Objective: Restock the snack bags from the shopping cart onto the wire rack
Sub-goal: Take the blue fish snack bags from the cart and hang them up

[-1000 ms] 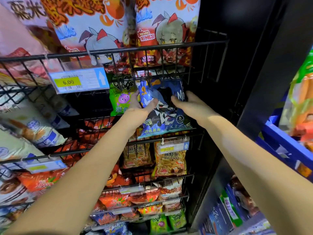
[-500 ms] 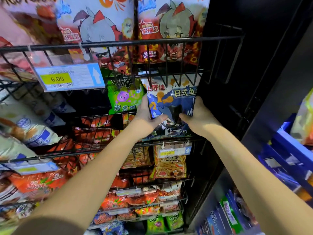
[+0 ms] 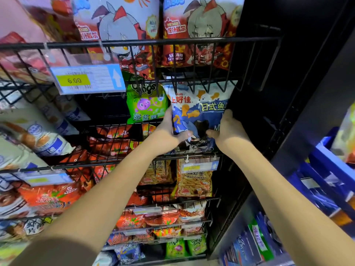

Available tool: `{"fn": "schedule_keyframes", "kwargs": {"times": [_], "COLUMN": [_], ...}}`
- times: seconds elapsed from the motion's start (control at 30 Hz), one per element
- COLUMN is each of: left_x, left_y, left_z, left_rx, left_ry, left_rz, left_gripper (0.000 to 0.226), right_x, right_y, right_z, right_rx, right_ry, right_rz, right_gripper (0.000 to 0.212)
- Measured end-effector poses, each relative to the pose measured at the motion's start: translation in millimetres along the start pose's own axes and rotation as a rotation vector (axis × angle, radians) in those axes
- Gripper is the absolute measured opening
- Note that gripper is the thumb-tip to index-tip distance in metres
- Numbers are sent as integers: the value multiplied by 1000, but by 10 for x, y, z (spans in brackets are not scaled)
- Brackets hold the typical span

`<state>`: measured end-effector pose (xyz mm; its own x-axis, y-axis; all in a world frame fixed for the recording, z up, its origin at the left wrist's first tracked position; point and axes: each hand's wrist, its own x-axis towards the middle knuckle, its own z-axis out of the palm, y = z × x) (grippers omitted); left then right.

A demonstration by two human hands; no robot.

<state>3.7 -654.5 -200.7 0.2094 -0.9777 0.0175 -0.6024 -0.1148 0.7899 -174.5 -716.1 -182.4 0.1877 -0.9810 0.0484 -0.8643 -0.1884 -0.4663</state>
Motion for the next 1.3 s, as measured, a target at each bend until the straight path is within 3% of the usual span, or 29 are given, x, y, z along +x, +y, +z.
{"fn": "schedule_keyframes", "kwargs": {"times": [0.13,0.33,0.43,0.57,0.83,1.0,1.3], "left_x": [-97,-319,-548,-829,-1201,-1386,-1941], "left_y": [44,121,221,355,571,706,1230], "left_z": [-30,-114,-157,-209,-194,-32,941], "left_rx": [-25,-10,183,435,758,766,572], "left_ry": [52,55,35,18,7,-103,-273], "left_rz": [-22,-20,2,74,366,559,963], "left_gripper": [95,104,99,86,81,78,77], "right_x": [-46,-162,-277,-570,-1392,-2060,-3543], "right_y": [40,34,97,185,286,507,1329], "right_z": [-22,-86,-132,-236,-604,-683,-867], "right_rx": [84,74,76,24,-191,-226,-235], "right_ry": [-17,-48,-32,55,182,241,363], "right_rz": [8,-4,-43,-198,-314,-192,236], "right_gripper": [48,62,72,70,72,73,66]}}
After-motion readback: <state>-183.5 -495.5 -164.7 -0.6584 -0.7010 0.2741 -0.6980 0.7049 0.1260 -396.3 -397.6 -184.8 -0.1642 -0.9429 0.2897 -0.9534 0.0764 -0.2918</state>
